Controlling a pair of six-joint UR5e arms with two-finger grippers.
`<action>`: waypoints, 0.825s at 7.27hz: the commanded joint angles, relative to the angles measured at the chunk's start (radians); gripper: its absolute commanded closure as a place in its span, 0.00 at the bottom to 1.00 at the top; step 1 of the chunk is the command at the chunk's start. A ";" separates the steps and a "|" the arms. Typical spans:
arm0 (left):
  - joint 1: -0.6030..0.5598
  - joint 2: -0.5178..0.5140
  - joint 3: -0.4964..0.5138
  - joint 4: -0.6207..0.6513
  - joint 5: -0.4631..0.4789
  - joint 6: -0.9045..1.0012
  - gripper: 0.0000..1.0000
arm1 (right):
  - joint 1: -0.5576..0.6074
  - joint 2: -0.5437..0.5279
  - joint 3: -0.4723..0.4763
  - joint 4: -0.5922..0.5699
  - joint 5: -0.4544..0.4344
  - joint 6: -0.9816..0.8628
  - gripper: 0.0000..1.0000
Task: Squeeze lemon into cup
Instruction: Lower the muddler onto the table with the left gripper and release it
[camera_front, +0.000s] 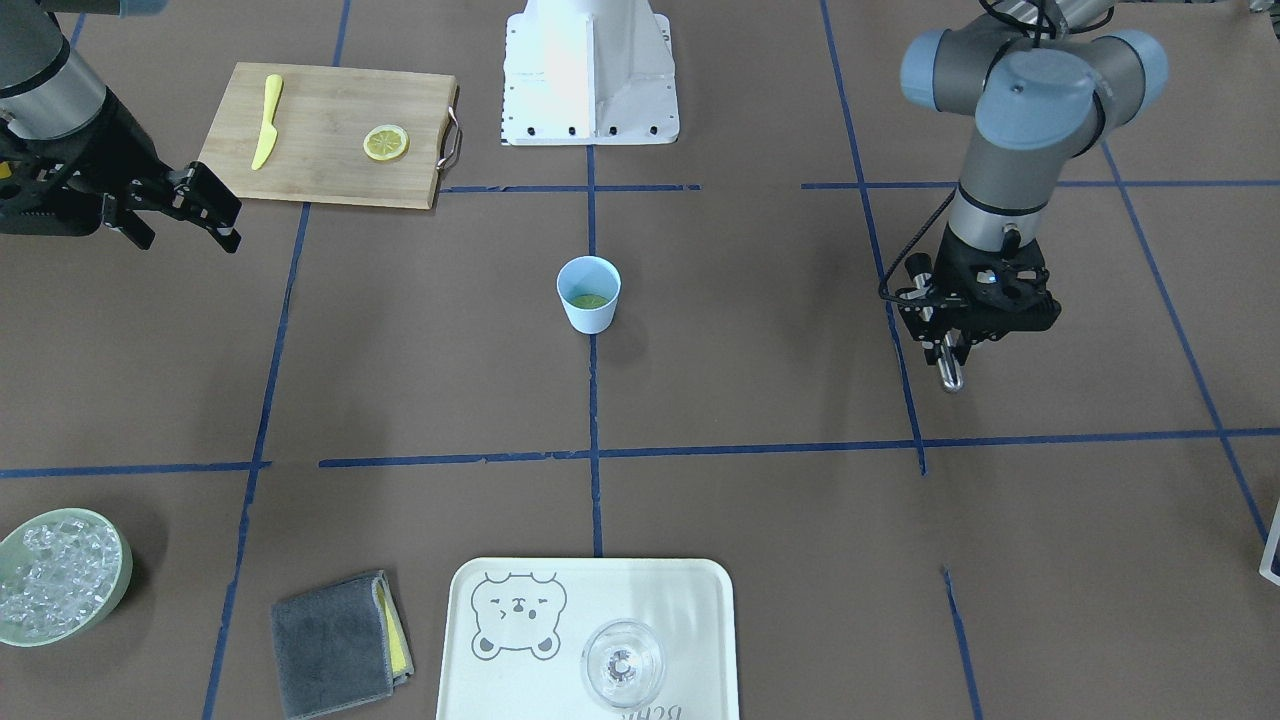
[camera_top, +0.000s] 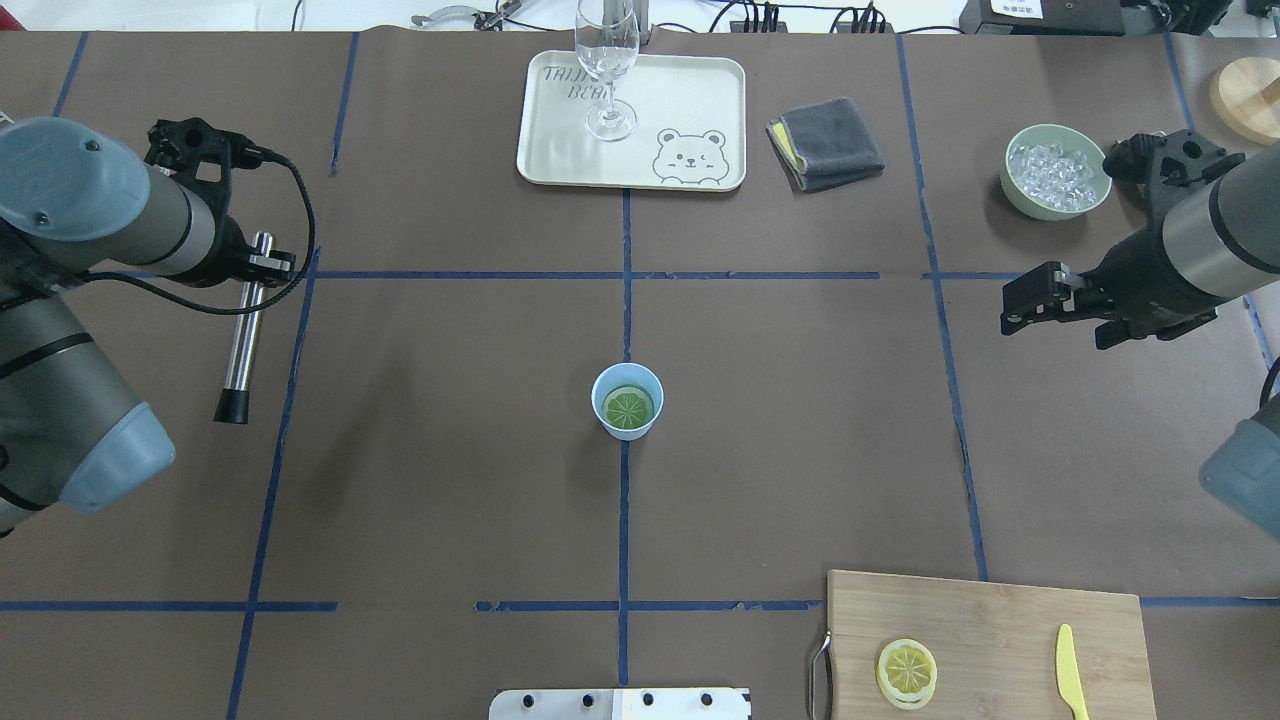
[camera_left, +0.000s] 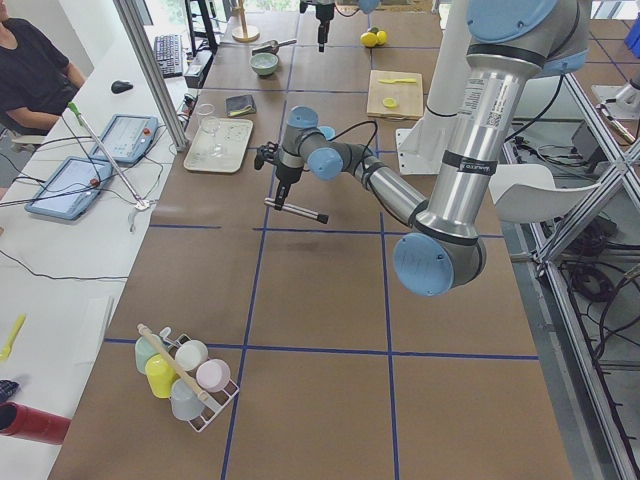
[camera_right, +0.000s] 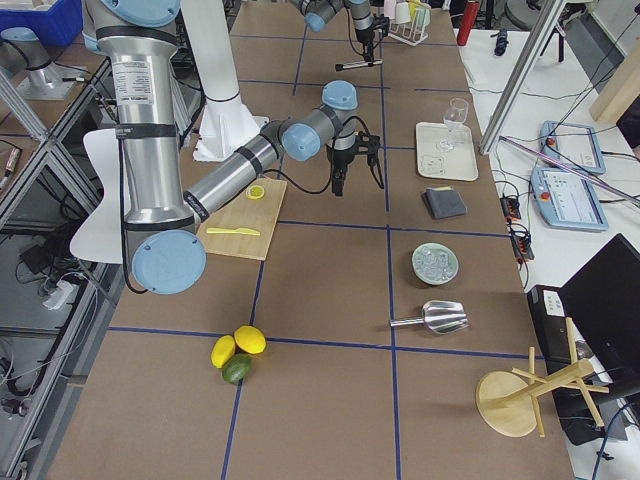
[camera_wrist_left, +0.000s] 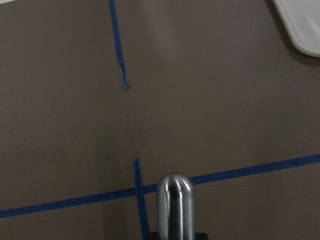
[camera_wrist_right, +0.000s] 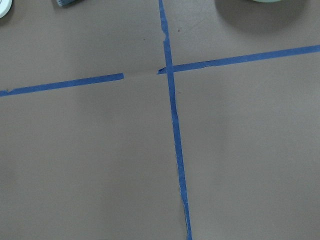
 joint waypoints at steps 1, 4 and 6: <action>-0.020 0.043 0.076 0.068 -0.066 0.054 1.00 | 0.001 -0.001 -0.010 0.000 -0.003 -0.002 0.00; -0.018 0.080 0.101 0.049 -0.230 0.085 1.00 | 0.001 -0.005 -0.008 0.000 -0.001 -0.002 0.00; -0.014 0.074 0.138 0.042 -0.230 0.087 1.00 | 0.000 -0.007 -0.005 0.000 -0.001 -0.002 0.00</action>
